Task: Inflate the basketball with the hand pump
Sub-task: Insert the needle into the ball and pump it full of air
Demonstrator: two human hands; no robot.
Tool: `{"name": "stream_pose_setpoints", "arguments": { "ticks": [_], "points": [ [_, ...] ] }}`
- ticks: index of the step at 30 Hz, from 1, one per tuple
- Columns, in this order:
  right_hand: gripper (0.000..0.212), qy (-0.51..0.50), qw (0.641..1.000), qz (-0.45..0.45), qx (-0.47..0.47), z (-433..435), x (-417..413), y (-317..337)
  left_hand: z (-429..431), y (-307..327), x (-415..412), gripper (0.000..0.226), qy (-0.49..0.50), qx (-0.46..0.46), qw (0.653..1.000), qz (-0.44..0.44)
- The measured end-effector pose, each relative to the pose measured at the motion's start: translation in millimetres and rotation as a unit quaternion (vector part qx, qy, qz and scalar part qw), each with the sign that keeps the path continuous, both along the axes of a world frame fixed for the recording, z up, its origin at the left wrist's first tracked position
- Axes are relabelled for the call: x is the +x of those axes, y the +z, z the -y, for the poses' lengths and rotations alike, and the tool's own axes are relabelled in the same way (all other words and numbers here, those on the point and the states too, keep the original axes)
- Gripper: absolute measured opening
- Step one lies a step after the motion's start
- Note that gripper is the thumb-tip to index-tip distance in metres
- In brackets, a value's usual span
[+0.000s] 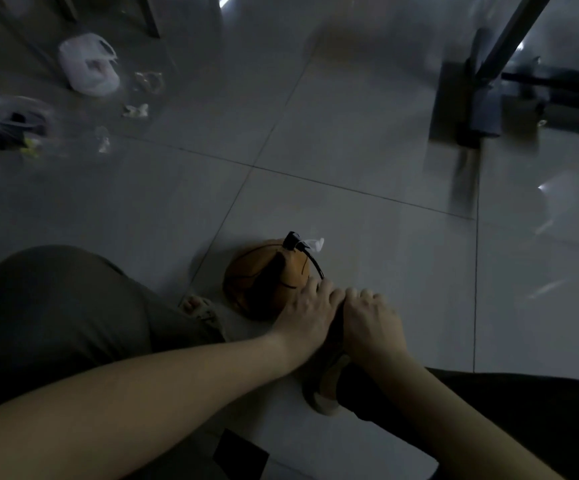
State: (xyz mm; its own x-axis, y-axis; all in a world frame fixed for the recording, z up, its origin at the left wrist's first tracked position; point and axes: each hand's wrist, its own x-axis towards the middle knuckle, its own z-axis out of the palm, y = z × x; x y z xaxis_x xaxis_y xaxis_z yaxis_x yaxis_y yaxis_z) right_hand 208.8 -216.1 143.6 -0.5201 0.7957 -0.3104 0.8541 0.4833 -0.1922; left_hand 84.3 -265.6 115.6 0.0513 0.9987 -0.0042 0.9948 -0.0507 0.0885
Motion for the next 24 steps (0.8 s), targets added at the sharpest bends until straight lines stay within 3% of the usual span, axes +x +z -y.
{"name": "stream_pose_setpoints", "arguments": {
  "ticks": [11,16,19,24],
  "points": [
    [0.012,-0.027,0.998,0.008,-0.054,-7,5,-4,-12,4,2,0.029,-0.040,-0.075,0.996,0.014],
    [0.011,-0.029,0.995,-0.061,0.067,-29,-2,65,-30,81,-17,0.032,-0.047,0.024,0.996,0.075],
    [0.014,-0.017,0.993,-0.082,0.087,-45,-3,108,-42,121,-24,0.026,-0.051,0.094,0.991,0.083],
    [0.014,-0.033,0.989,-0.070,0.123,-19,0,78,-26,92,-10,0.019,-0.030,0.088,0.994,0.048]
  ]
}}
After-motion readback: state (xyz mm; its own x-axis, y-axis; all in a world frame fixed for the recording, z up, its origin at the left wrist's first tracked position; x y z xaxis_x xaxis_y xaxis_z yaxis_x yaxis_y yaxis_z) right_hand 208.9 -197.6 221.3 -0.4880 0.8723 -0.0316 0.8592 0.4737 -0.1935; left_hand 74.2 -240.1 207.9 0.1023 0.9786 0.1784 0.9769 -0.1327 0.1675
